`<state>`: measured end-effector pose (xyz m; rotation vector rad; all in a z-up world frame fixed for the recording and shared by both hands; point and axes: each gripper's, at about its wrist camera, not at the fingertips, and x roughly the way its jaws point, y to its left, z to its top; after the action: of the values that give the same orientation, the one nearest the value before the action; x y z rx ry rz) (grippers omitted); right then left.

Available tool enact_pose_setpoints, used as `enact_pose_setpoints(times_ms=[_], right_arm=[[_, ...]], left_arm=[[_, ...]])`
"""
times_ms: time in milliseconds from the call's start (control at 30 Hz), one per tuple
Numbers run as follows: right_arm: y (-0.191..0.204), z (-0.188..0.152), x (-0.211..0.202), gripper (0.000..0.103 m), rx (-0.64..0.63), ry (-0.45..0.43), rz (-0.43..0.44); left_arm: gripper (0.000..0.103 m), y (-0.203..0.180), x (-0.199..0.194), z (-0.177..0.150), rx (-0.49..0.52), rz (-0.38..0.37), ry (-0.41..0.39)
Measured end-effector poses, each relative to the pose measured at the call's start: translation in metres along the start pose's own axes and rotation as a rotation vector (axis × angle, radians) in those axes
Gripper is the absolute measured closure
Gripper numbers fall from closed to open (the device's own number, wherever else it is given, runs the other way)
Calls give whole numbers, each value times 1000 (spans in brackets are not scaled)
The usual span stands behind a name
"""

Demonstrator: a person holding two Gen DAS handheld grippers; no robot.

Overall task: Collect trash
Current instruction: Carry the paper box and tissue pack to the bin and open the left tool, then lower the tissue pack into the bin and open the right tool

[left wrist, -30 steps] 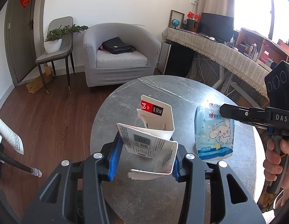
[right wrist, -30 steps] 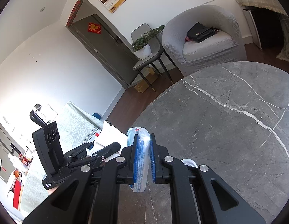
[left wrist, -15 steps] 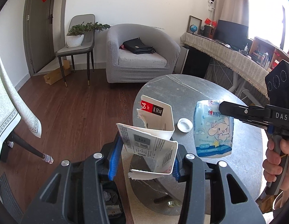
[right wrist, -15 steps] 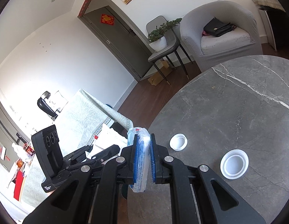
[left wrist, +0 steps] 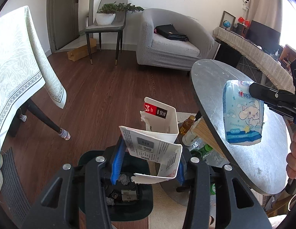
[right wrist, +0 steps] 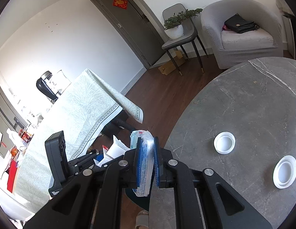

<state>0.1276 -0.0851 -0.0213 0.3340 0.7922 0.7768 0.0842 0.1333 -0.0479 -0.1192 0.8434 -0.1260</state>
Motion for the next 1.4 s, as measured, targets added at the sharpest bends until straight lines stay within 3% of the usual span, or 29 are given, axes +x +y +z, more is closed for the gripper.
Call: enact_pose_setpoints(times_ms=[767, 1133, 1233, 1400], right_arm=[[67, -16, 110, 92, -133, 179, -18], [88, -31, 152, 92, -195, 268, -55], [93, -35, 163, 92, -204, 288, -62], [97, -42, 177, 92, -225, 326, -81]], left_arm=[[55, 104, 22, -55, -148, 52, 186], [55, 122, 34, -76, -150, 49, 286], [41, 124, 36, -79, -156, 37, 304], [41, 129, 30, -81, -166, 33, 300]])
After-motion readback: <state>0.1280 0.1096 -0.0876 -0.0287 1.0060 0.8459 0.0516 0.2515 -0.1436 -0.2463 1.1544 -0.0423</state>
